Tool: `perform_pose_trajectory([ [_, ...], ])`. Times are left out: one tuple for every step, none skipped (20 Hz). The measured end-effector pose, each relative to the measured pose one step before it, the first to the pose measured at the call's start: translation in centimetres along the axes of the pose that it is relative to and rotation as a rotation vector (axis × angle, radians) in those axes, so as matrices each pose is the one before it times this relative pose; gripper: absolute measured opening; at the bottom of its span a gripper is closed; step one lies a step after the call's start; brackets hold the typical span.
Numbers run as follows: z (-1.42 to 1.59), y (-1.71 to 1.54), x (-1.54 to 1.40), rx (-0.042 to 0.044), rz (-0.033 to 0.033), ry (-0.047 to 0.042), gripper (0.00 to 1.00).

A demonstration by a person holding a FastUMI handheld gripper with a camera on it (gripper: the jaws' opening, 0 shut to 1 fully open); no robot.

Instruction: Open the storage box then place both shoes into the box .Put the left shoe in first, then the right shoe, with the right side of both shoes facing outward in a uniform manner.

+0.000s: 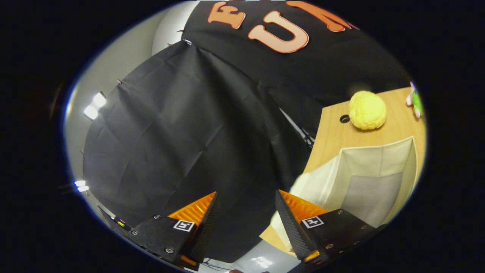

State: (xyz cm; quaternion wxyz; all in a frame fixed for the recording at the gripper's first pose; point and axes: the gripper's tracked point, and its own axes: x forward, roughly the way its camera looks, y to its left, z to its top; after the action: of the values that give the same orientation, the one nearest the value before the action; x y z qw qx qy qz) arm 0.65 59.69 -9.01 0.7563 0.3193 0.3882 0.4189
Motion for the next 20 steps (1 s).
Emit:
perform_pose_trajectory([
  [1.121, -0.484, -0.756, -0.03728, -0.02541, -0.03412, 0.91],
  [1.163, -0.724, -1.048, -0.03535, -0.03396, -0.02817, 0.93],
  [1.074, -0.906, -0.957, -0.03169, -0.03481, -0.02168, 0.96],
  [0.779, -1.317, -1.318, -0.03348, -0.04637, -0.00963, 0.96],
  [-0.271, -2.015, -1.573, -0.03518, -0.0544, -0.00853, 0.97],
  [-0.626, -2.13, -1.792, -0.031, -0.05064, -0.00292, 0.98],
  [-0.273, -2.391, -1.287, -0.01996, -0.05985, 0.00033, 0.98],
  [-0.704, -2.41, -1.383, -0.02074, -0.05404, 0.00452, 0.98],
  [-0.572, -2.313, -1.067, -0.01896, -0.04528, 0.00634, 0.98],
  [-0.391, -2.131, -0.975, -0.01465, -0.03469, 0.00975, 0.98],
  [-0.469, -1.956, -0.676, -0.00159, -0.03183, 0.00902, 0.98],
  [-0.709, -2.308, -0.78, 0.00212, -0.02791, 0.01793, 0.98],
  [-0.764, -2.005, -0.589, 0.00597, -0.02824, 0.01723, 0.98],
  [-0.732, -1.79, -0.402, 0.00297, -0.02618, 0.01962, 0.98],
  [-0.599, -1.341, 0.038, 0.00307, -0.02201, 0.01436, 0.98],
  [-0.698, -1.4, -0.618, 0.00539, -0.01182, 0.01503, 0.98],
  [-0.682, -1.186, -0.249, 0.01182, -0.00654, 0.01177, 0.97],
  [-0.69, -1.277, -0.205, 0.01265, -0.00952, 0.01589, 0.97],
  [-0.724, -0.933, -0.086, 0.01224, -0.0027, 0.01582, 0.97],
  [-0.69, -0.936, 0.063, 0.01362, -0.00747, 0.01425, 0.97],
])
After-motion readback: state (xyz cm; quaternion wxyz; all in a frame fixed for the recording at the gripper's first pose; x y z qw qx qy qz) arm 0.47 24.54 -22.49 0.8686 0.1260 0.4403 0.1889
